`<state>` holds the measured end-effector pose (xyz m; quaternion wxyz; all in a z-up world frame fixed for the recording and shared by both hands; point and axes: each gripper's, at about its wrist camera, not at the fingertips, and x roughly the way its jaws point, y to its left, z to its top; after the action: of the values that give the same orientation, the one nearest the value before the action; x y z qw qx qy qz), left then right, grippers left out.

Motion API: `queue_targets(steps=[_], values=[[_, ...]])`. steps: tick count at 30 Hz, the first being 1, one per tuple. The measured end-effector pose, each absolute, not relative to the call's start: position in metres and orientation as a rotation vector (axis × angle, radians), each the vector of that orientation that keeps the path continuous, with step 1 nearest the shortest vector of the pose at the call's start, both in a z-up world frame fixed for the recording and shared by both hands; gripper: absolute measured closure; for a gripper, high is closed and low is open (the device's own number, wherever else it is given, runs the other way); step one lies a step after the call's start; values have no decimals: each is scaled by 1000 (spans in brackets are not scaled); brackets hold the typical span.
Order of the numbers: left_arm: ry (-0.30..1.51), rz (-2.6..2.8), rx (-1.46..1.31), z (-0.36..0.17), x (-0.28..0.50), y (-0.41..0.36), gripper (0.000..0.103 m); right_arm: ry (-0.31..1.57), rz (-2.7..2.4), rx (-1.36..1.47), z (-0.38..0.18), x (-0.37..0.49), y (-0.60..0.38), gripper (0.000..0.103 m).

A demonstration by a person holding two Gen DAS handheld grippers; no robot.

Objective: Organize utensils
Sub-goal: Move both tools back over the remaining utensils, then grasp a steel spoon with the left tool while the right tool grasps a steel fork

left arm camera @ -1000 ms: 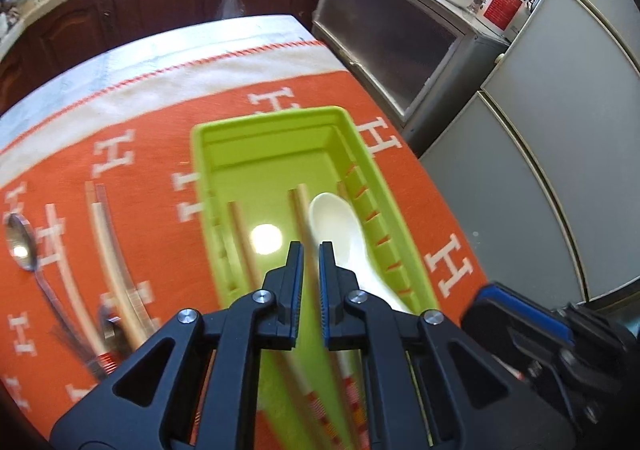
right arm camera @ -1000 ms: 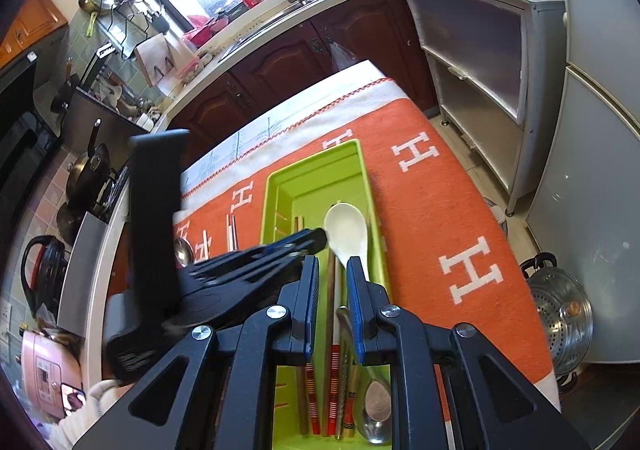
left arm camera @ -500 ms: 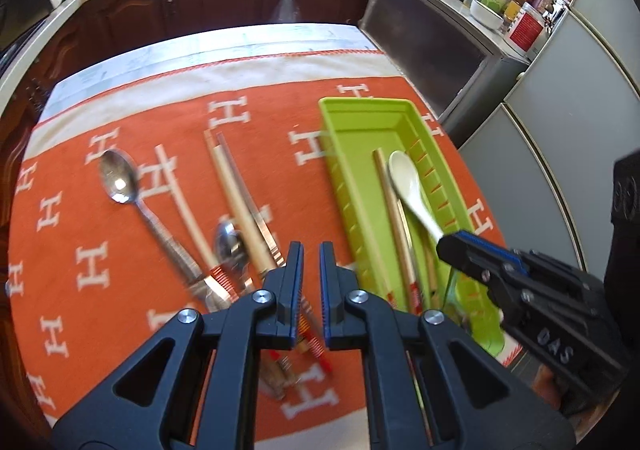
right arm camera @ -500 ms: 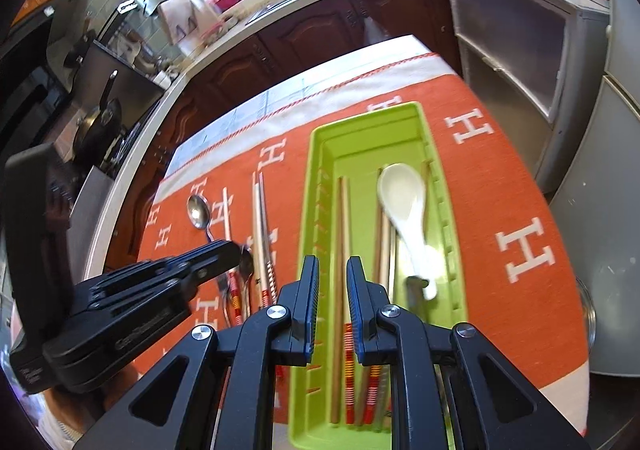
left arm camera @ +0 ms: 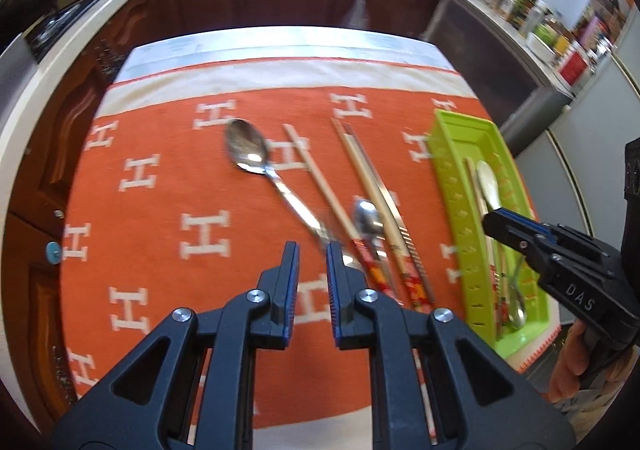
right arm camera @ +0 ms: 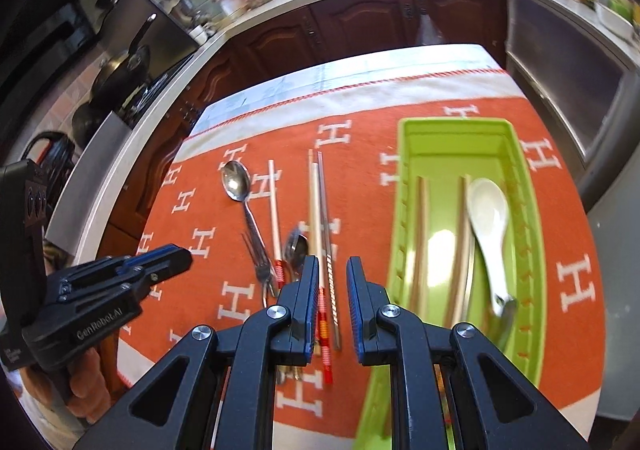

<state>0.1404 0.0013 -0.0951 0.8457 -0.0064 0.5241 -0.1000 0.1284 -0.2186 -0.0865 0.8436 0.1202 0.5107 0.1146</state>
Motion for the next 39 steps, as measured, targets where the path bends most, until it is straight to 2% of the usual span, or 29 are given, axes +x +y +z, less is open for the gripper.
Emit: queue_targets(steps=[8, 16, 24, 25, 27, 28, 33, 35, 39], values=[[1139, -144, -60, -110, 180, 32, 92, 1129, 307, 185, -96, 184, -178, 89], [1205, -147, -202, -152, 223, 40, 92, 1206, 380, 141, -124, 234, -136, 89], [1206, -122, -308, -184, 262, 55, 92, 1241, 524, 96, -150, 226, -105, 89], [1204, -122, -310, -186, 266, 57, 92, 1241, 534, 81, -152, 224, -102, 88], [1199, -128, -318, -190, 273, 59, 92, 1234, 539, 42, -157, 220, -97, 78], [1196, -128, -324, -193, 276, 60, 92, 1230, 539, 24, -160, 220, -95, 76], [1174, -131, -353, -202, 286, 63, 91, 1238, 546, -2, -175, 220, -90, 75], [1142, -138, -355, -202, 289, 62, 88, 1234, 546, -31, -179, 218, -87, 75], [1092, -147, -370, -204, 292, 60, 84, 1225, 566, -67, -185, 213, -80, 90]])
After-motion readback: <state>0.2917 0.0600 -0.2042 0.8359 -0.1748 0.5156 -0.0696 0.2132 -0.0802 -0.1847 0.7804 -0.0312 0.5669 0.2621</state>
